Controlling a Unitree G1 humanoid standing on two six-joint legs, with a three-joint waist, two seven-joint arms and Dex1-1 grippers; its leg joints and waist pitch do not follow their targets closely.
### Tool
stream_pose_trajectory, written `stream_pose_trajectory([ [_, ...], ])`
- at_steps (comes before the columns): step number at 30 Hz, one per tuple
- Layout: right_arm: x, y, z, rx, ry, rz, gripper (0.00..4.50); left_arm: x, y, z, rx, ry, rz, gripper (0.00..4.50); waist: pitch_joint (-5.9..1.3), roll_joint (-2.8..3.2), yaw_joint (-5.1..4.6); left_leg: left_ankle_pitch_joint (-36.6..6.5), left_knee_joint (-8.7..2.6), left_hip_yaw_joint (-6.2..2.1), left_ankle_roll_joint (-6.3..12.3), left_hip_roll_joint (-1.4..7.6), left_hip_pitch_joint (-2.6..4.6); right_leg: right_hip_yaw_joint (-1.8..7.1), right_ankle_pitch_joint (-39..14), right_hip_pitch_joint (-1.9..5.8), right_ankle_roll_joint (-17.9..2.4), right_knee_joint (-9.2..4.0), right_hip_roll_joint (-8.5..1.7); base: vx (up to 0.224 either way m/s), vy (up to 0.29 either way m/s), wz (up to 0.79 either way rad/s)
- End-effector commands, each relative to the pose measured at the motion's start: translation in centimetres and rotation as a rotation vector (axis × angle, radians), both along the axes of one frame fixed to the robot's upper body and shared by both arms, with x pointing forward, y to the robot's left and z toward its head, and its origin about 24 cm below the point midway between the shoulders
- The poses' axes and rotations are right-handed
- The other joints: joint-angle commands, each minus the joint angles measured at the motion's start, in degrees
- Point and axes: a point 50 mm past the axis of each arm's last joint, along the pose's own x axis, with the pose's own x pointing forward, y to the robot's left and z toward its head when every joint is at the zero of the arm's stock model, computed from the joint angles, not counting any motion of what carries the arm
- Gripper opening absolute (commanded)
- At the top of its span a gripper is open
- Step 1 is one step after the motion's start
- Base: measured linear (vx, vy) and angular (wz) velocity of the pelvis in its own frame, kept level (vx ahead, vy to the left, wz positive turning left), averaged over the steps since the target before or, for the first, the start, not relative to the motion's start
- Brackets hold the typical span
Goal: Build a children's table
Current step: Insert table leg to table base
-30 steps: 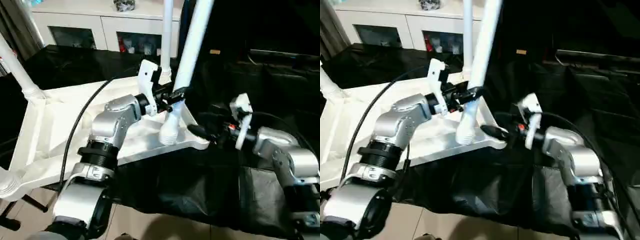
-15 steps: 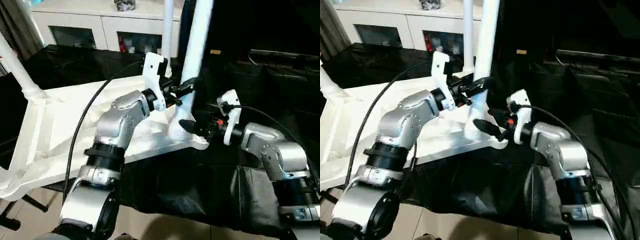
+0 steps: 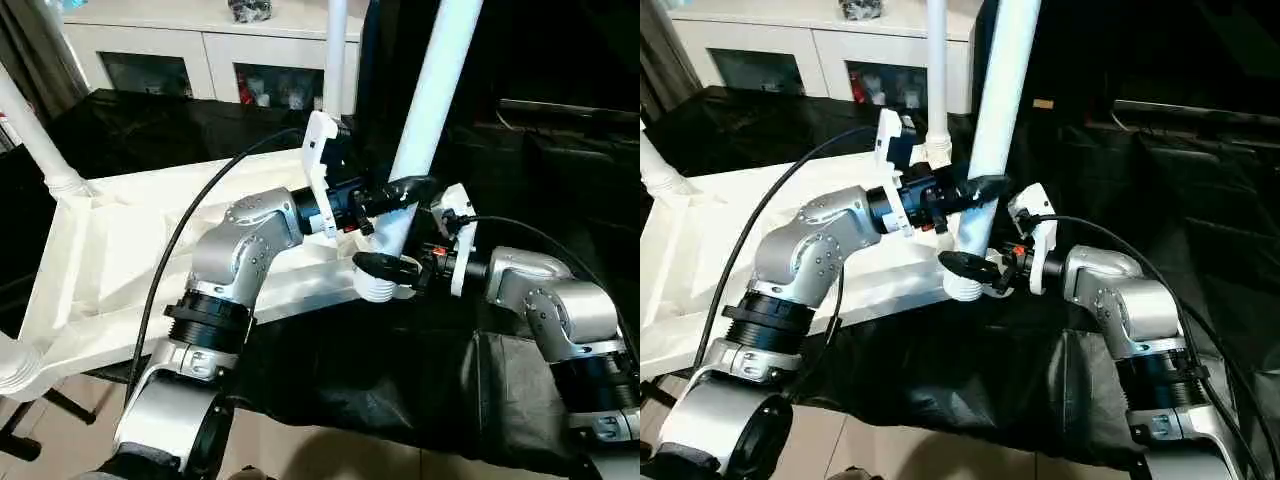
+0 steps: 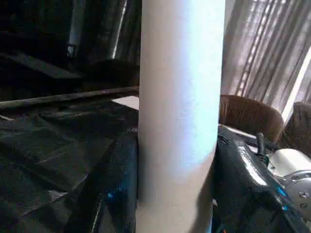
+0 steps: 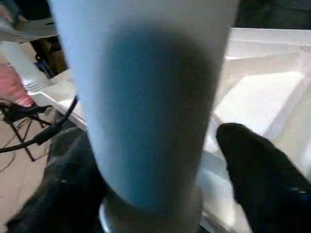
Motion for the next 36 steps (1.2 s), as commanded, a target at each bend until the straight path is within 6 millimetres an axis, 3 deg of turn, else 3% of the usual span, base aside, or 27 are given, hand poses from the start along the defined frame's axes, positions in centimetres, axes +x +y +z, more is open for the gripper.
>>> stream_pose_trajectory([
  [1, 0.22, 0.05, 0.84, -0.009, -0.022, 0.006, 3.15, -0.45, -0.24, 0.48, -0.016, -0.015, -0.046, 1.86, -4.60, -1.08, 0.13, -5.5, -3.13, -0.21, 4.09, 1.61, 0.54, 1.93, -4.8, 3.55, -14.7, -3.45, -3.36, 0.000, 0.000, 0.00],
  [9, -0.10, 0.22, 0.58, -0.011, -0.011, 0.039, 2.61, -0.73, -0.44, 0.31, -0.003, -0.011, -0.082, 1.86, -4.63, -1.01, 0.18, -5.7, -3.11, -0.22, 3.91, 1.57, 0.51, 1.90, -4.9, 3.58, -14.7, -3.42, -3.31, 0.000, 0.000, 0.00],
  [11, -0.12, 0.24, 0.58, -0.011, -0.011, 0.044, 2.30, -0.88, -0.55, 0.23, 0.005, -0.010, -0.099, 1.86, -4.63, -0.96, 0.21, -5.7, -3.11, -0.24, 3.82, 1.60, 0.55, 1.91, -5.2, 3.56, -14.6, -3.44, -3.33, 0.000, 0.000, 0.00],
  [18, -0.31, 0.25, 0.55, -0.011, -0.006, 0.067, 1.98, -1.05, -0.86, 0.06, 0.020, -0.012, -0.119, 1.86, -4.64, -0.92, 0.23, -5.9, -3.09, -0.25, 3.58, 1.57, 0.53, 1.93, -5.2, 3.61, -14.5, -3.43, -3.31, 0.000, 0.000, 0.00],
  [23, -0.64, 0.38, 0.68, 0.000, 0.000, 0.095, 2.30, -1.01, -0.81, -0.07, 0.030, -0.010, -0.122, 1.86, -4.68, -0.90, 0.23, -5.6, -3.04, -0.26, 3.72, 1.55, 0.49, 1.93, -4.4, 3.66, -14.6, -3.35, -3.26, 0.000, 0.000, 0.00],
  [24, -0.55, 0.35, 0.68, -0.008, -0.010, 0.083, 2.68, -0.99, -0.79, -0.12, 0.034, -0.010, -0.123, 1.86, -4.68, -0.90, 0.23, -5.6, -3.05, -0.27, 3.70, 1.53, 0.50, 1.90, -4.5, 3.65, -14.7, -3.37, -3.27, 0.000, 0.000, 0.00],
  [36, -0.54, 0.43, 0.70, 0.001, -0.004, 0.084, 2.70, -0.95, -0.72, -0.21, 0.044, -0.014, -0.129, 1.86, -4.69, -0.88, 0.22, -5.8, -3.00, -0.25, 3.62, 1.54, 0.52, 1.91, -4.2, 3.62, -14.9, -3.32, -3.25, 0.000, 0.000, 0.00],
])
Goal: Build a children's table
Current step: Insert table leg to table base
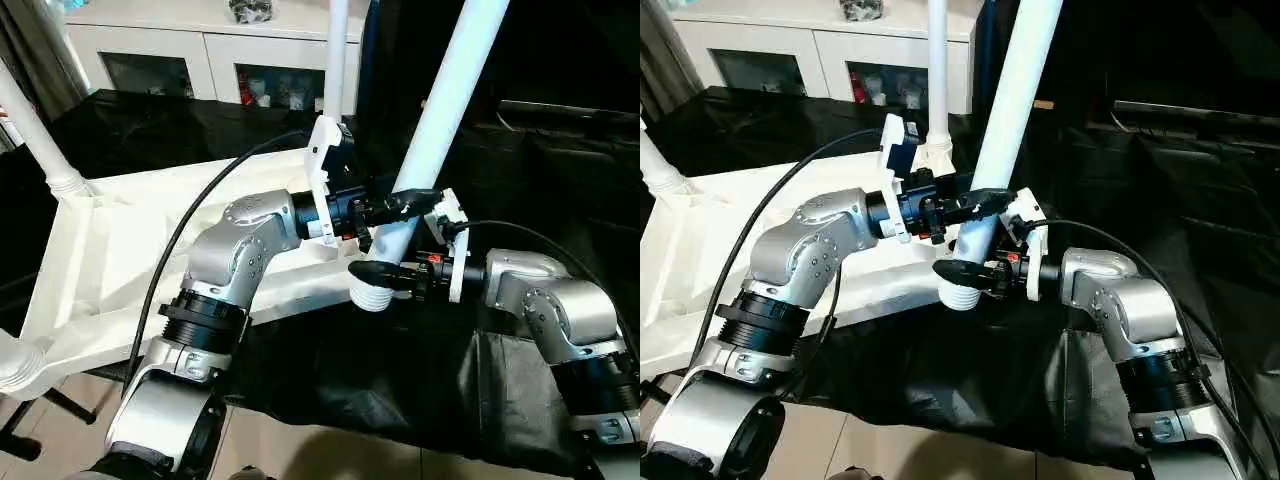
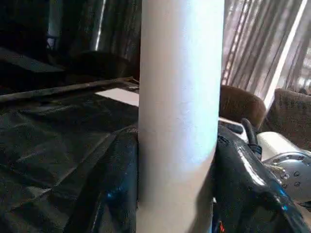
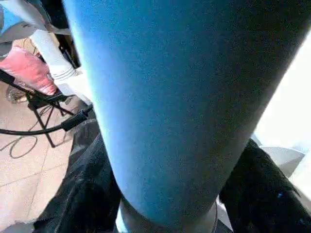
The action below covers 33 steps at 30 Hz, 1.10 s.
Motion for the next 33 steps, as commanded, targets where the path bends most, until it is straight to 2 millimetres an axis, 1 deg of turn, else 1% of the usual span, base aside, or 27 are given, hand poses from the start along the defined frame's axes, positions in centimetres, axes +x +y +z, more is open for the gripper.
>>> stream_pose_trajectory([
  [1, 0.1, -0.1, 0.7, 0.008, -0.019, -0.006, 2.70, -0.4, -0.5, 0.1, 0.012, -0.012, -0.042, 1.86, -4.71, -0.86, 0.21, -5.8, -3.14, -0.25, 3.58, 1.56, 0.55, 1.89, -4.2, 3.66, -15.0, -3.39, -3.29, 0.000, 0.000, 0.00],
  [3, 0.1, -0.1, 0.6, 0.009, -0.013, -0.002, 2.36, -0.4, -0.5, 0.1, 0.012, -0.013, -0.044, 1.86, -4.71, -0.85, 0.22, -5.7, -3.13, -0.25, 3.57, 1.54, 0.53, 1.89, -4.2, 3.65, -15.0, -3.37, -3.26, 0.000, 0.000, 0.00],
  [5, 0.0, -0.1, 0.5, 0.014, -0.006, 0.004, 2.33, -0.4, -0.5, 0.1, 0.011, -0.014, -0.047, 1.86, -4.72, -0.84, 0.21, -5.9, -3.13, -0.25, 3.61, 1.56, 0.58, 1.88, -4.3, 3.64, -15.0, -3.40, -3.24, 0.000, 0.000, 0.00],
  [8, -0.1, -0.1, 0.4, 0.007, -0.003, 0.005, 2.04, -0.4, -0.5, 0.1, 0.010, -0.014, -0.049, 1.86, -4.72, -0.88, 0.24, -5.8, -3.11, -0.25, 3.55, 1.54, 0.53, 1.89, -4.2, 3.65, -15.0, -3.37, -3.27, 0.000, 0.000, 0.00],
  [14, -0.1, -0.2, 0.1, -0.007, -0.004, -0.002, 1.96, -0.4, -0.5, 0.0, 0.013, -0.015, -0.049, 1.86, -4.67, -0.81, 0.20, -6.5, -3.17, -0.29, 3.15, 1.60, 0.58, 1.89, -5.3, 3.60, -14.8, -3.47, -3.29, 0.000, 0.000, 0.00],
  [15, -0.1, -0.2, 0.1, -0.006, -0.004, -0.004, 1.95, -0.3, -0.4, 0.1, 0.012, -0.022, -0.040, 1.86, -4.68, -0.57, 0.19, -6.6, -3.14, -0.28, 3.05, 1.55, 0.58, 1.90, -5.1, 3.57, -14.8, -3.50, -3.25, 0.000, 0.000, 0.00],
  [17, -0.1, -0.2, 0.1, -0.008, -0.006, -0.011, 1.95, -0.3, -0.4, 0.1, 0.002, -0.006, -0.038, 1.86, -4.71, -0.68, 0.19, -6.5, -3.13, -0.29, 3.06, 1.53, 0.57, 1.90, -4.8, 3.64, -14.8, -3.47, -3.25, 0.000, 0.000, 0.00],
  [18, 0.0, -0.2, 0.1, -0.010, -0.013, -0.025, 1.95, -0.1, -0.4, 0.3, -0.023, 0.013, -0.029, 2.42, -4.72, -0.71, 0.21, -6.3, -3.12, -0.28, 3.13, 1.51, 0.56, 1.89, -4.3, 3.63, -14.9, -3.41, -3.22, 0.000, 0.000, 0.00],
  [19, 0.0, -0.2, 0.1, -0.010, -0.013, -0.026, 1.95, -0.1, -0.4, 0.4, -0.024, 0.013, -0.029, 2.56, -4.72, -0.71, 0.21, -6.3, -3.12, -0.28, 3.13, 1.51, 0.56, 1.89, -4.3, 3.63, -14.9, -3.41, -3.22, 0.000, 0.000, 0.00],
  [22, 0.1, -0.2, 0.1, -0.010, -0.023, -0.047, 1.95, 0.0, -0.3, 0.7, -0.041, -0.001, -0.015, 2.62, -4.72, -0.75, 0.24, -6.2, -3.10, -0.29, 3.08, 1.50, 0.54, 1.89, -4.4, 3.64, -15.0, -3.43, -3.27, 0.000, 0.000, 0.00],
  [23, 0.3, -0.1, 0.2, -0.008, -0.037, -0.081, 1.94, 0.1, -0.2, 0.9, -0.052, -0.041, 0.019, 2.85, -4.73, -0.29, 0.26, -6.3, -3.09, -0.37, 3.00, 1.49, 0.57, 1.88, -4.6, 3.61, -14.9, -3.42, -3.29, 0.000, 0.000, 0.00],
  [24, 0.5, -0.2, 0.2, -0.014, -0.054, -0.129, 1.94, 0.4, 0.1, 1.0, -0.064, -0.048, 0.066, 2.89, -4.73, -0.55, 0.07, -6.6, -3.17, -0.37, 2.66, 1.54, 0.52, 1.91, -4.6, 3.60, -14.6, -3.53, -3.29, 0.000, 0.000, 0.00],
  [25, 0.7, -0.3, 0.1, -0.017, -0.057, -0.152, 1.93, 0.5, 0.2, 0.9, -0.063, -0.051, 0.077, 2.89, -4.77, -0.31, 0.10, -6.5, -3.15, -0.41, 2.41, 1.51, 0.59, 1.89, -4.6, 3.58, -14.6, -3.52, -3.29, 0.000, 0.000, 0.00],
  [26, 0.7, -0.3, 0.1, -0.017, -0.057, -0.152, 1.93, 0.5, 0.2, 0.9, -0.063, -0.051, 0.077, 2.89, -4.78, -0.42, 0.04, -6.6, -3.15, -0.33, 2.32, 1.50, 0.62, 1.90, -4.3, 3.59, -14.7, -3.54, -3.23, 0.000, 0.000, 0.00],
  [27, 1.1, -0.6, -0.1, -0.023, -0.073, -0.213, 1.93, 1.0, 0.8, 0.7, -0.052, -0.065, 0.139, 2.89, -4.75, -0.42, 0.10, -6.7, -3.20, -0.38, 2.16, 1.47, 0.61, 1.89, -4.5, 3.62, -14.6, -3.52, -3.21, 0.000, 0.000, 0.00],
  [28, 1.3, -0.8, -0.1, -0.025, -0.078, -0.250, 1.93, 1.3, 1.2, 0.5, -0.044, -0.065, 0.177, 2.89, -4.76, -0.06, -0.01, -7.0, -3.20, -0.41, 1.79, 1.45, 0.59, 1.87, -4.6, 3.52, -14.2, -3.60, -3.15, 0.000, 0.000, 0.00],
  [29, 1.5, -1.1, -0.2, -0.032, -0.092, -0.284, 1.93, 1.5, 1.6, 0.1, -0.033, -0.062, 0.198, 2.89, -4.78, -0.29, -0.11, -7.3, -3.20, -0.35, 1.58, 1.29, 0.61, 1.87, -4.8, 3.60, -13.8, -3.68, -3.10, 0.000, 0.000, 0.00],
  [30, 1.6, -1.2, -0.2, -0.037, -0.100, -0.304, 1.93, 1.6, 1.8, -0.1, -0.026, -0.057, 0.207, 2.89, -4.80, -0.24, -0.08, -7.4, -3.21, -0.37, 1.46, 1.27, 0.65, 1.85, -5.0, 3.61, -13.7, -3.62, -3.09, 0.000, 0.000, 0.00],
  [31, 2.0, -1.7, -0.4, -0.055, -0.123, -0.375, 1.93, 2.0, 2.5, -1.1, 0.048, -0.065, 0.233, 2.89, -4.84, -0.03, -0.08, -7.4, -3.23, -0.40, 1.29, 1.27, 0.68, 1.85, -5.3, 3.53, -13.3, -3.78, -3.10, 0.000, 0.000, 0.00],
  [32, 2.1, -1.7, -0.4, -0.057, -0.124, -0.382, 1.93, 2.0, 2.5, -1.2, 0.055, -0.066, 0.235, 2.89, -4.79, -0.02, -0.14, -7.4, -3.27, -0.41, 1.00, 1.26, 0.68, 1.88, -5.5, 3.40, -12.9, -3.74, -3.03, 0.000, 0.000, 0.00],
  [33, 2.1, -1.8, -0.4, -0.060, -0.127, -0.395, 1.93, 2.1, 2.7, -1.4, 0.071, -0.069, 0.240, 2.89, -4.86, -0.01, -0.24, -7.6, -3.32, -0.44, 0.73, 1.23, 0.78, 1.86, -5.2, 3.56, -12.7, -3.62, -2.98, 0.000, 0.000, 0.00],
])
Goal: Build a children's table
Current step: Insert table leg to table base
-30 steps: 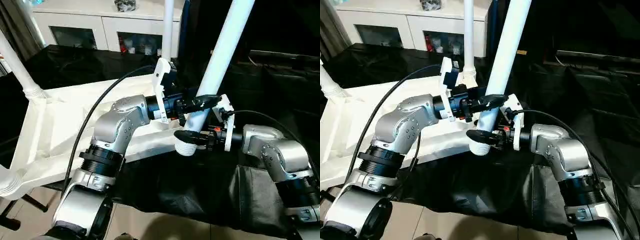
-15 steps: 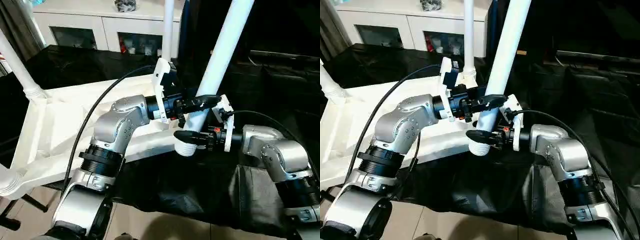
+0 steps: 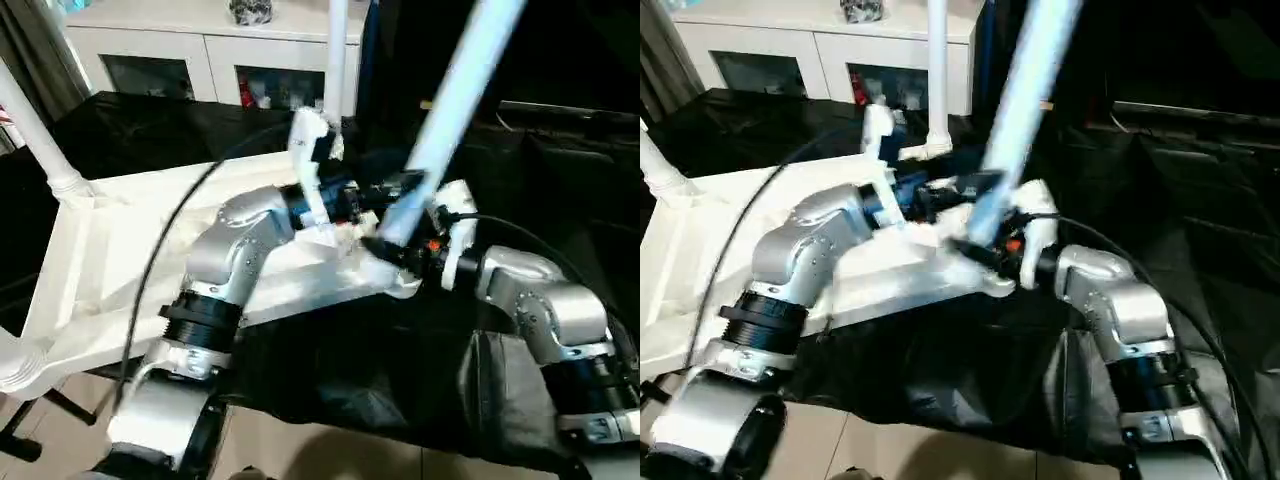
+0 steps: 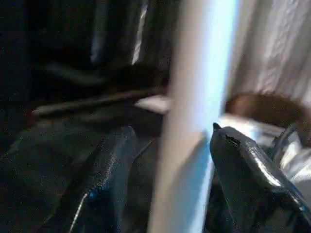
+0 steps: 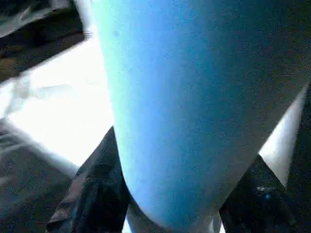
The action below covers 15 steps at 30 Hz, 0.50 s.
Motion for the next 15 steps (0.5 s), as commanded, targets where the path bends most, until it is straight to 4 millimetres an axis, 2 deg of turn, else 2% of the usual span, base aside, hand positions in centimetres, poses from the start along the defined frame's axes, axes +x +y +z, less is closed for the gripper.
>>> stream_pose_trajectory([
  [1, 0.3, -0.6, 0.0, -0.032, -0.042, -0.069, 1.93, 0.2, 0.4, -1.0, 0.095, -0.011, 0.024, 2.89, -4.79, 0.00, -0.09, -7.7, -3.46, -0.38, 0.70, 1.26, 0.79, 1.85, -5.0, 3.53, -12.9, -3.61, -3.01, 0.000, 0.000, 0.00],
  [6, 0.6, -1.1, -0.2, -0.039, -0.045, -0.137, 1.93, 0.8, 0.7, -2.4, 0.194, 0.011, 0.073, 2.89, -4.87, -0.04, -0.06, -7.4, -3.42, -0.32, 1.05, 1.30, 0.75, 1.89, -2.1, 3.59, -13.9, -3.39, -3.09, 0.000, 0.000, 0.00],
  [7, 0.6, -1.0, -0.2, -0.041, -0.048, -0.137, 1.93, 1.1, 0.7, -3.0, 0.243, 0.012, 0.108, 2.89, -4.89, 0.18, 0.01, -7.4, -3.40, -0.40, 1.19, 1.32, 0.72, 1.88, -1.8, 3.63, -14.1, -3.38, -3.12, 0.000, 0.000, 0.00],
  [8, 0.5, -1.0, -0.2, -0.042, -0.049, -0.133, 1.93, 1.2, 0.6, -3.2, 0.262, 0.015, 0.127, 2.89, -4.89, 0.11, -0.07, -7.5, -3.37, -0.34, 1.32, 1.30, 0.72, 1.90, -1.6, 3.60, -14.0, -3.45, -3.00, 0.000, 0.000, 0.00],
  [15, 0.5, -0.9, -0.6, -0.086, -0.066, -0.140, 1.93, 1.6, -0.3, -4.4, 0.357, 0.031, 0.164, 2.89, -4.89, 0.10, 0.09, -7.9, -3.40, -0.48, 1.22, 1.36, 0.67, 1.88, -1.9, 3.73, -14.2, -3.48, -3.22, 0.000, 0.000, 0.00],
])
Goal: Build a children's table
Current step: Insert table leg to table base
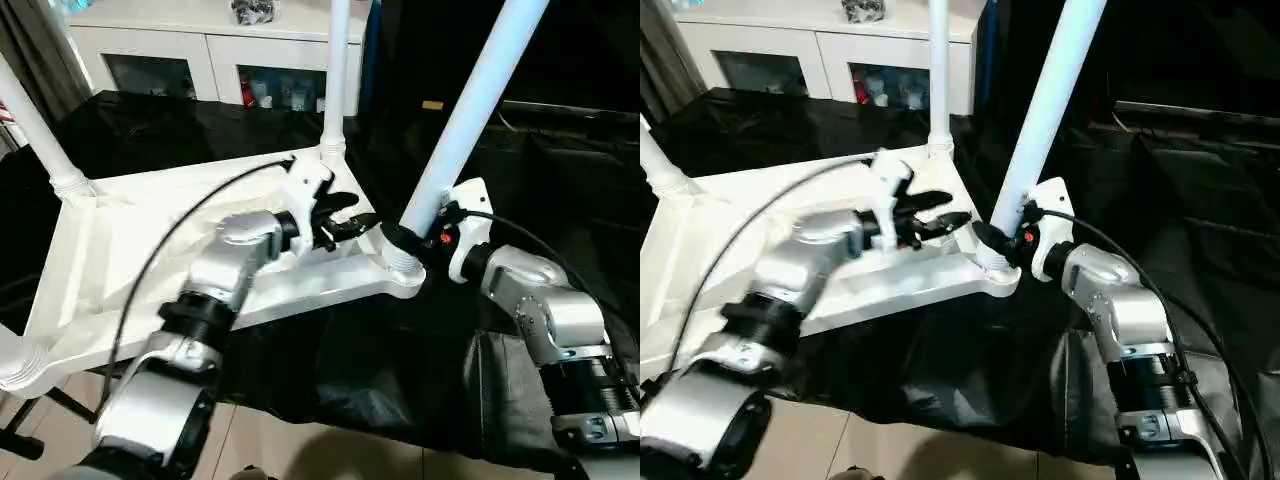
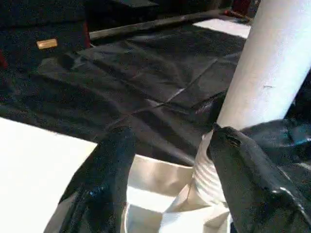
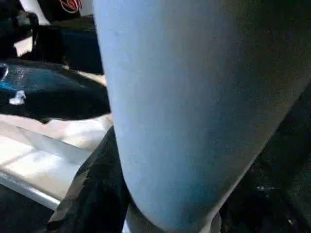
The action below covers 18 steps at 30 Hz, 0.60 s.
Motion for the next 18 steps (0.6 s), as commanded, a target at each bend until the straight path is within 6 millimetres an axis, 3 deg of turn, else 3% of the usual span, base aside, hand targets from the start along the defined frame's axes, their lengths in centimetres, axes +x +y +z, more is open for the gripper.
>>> stream_pose_trajectory([
  [1, 0.0, -0.2, 0.1, -0.023, -0.024, -0.013, 1.93, 0.1, -0.1, -0.2, 0.052, -0.011, -0.007, 2.89, -4.82, -0.14, -0.04, -7.8, -3.42, -0.41, 1.33, 1.29, 0.73, 1.90, -1.8, 3.76, -14.2, -3.42, -3.20, 0.000, 0.000, 0.00],
  [6, 0.0, -0.9, -0.1, -0.052, -0.021, -0.034, 1.93, -2.0, -0.1, -2.5, 0.143, 0.114, -0.207, 2.89, -4.69, -0.14, -0.11, -7.9, -3.48, -0.31, 1.86, 1.40, 0.72, 1.96, -3.2, 3.58, -14.8, -3.53, -3.30, 0.000, 0.000, 0.00],
  [12, 0.1, -0.9, -0.2, -0.058, -0.023, -0.036, 1.93, -2.5, 0.2, -4.6, 0.254, 0.127, -0.215, 2.89, -4.59, 0.01, -0.25, -10.2, -3.74, -0.41, 0.97, 1.52, 0.91, 1.95, -6.7, 3.45, -13.6, -3.96, -3.32, 0.000, 0.000, 0.00],
  [16, 0.1, -0.8, -0.2, -0.062, -0.023, -0.028, 1.93, -2.7, 0.5, -5.6, 0.289, 0.148, -0.207, 2.89, -4.72, 0.01, -0.24, -9.3, -3.62, -0.39, 1.20, 1.44, 0.81, 1.98, -4.6, 3.49, -14.0, -3.71, -3.27, 0.000, 0.000, 0.00],
  [18, 0.0, -0.7, -0.3, -0.066, -0.022, -0.022, 1.93, -2.6, 0.8, -5.9, 0.310, 0.132, -0.190, 2.52, -4.74, 0.03, -0.19, -9.0, -3.60, -0.44, 1.48, 1.43, 0.77, 1.95, -4.0, 3.53, -14.1, -3.70, -3.29, 0.000, 0.000, 0.00],
])
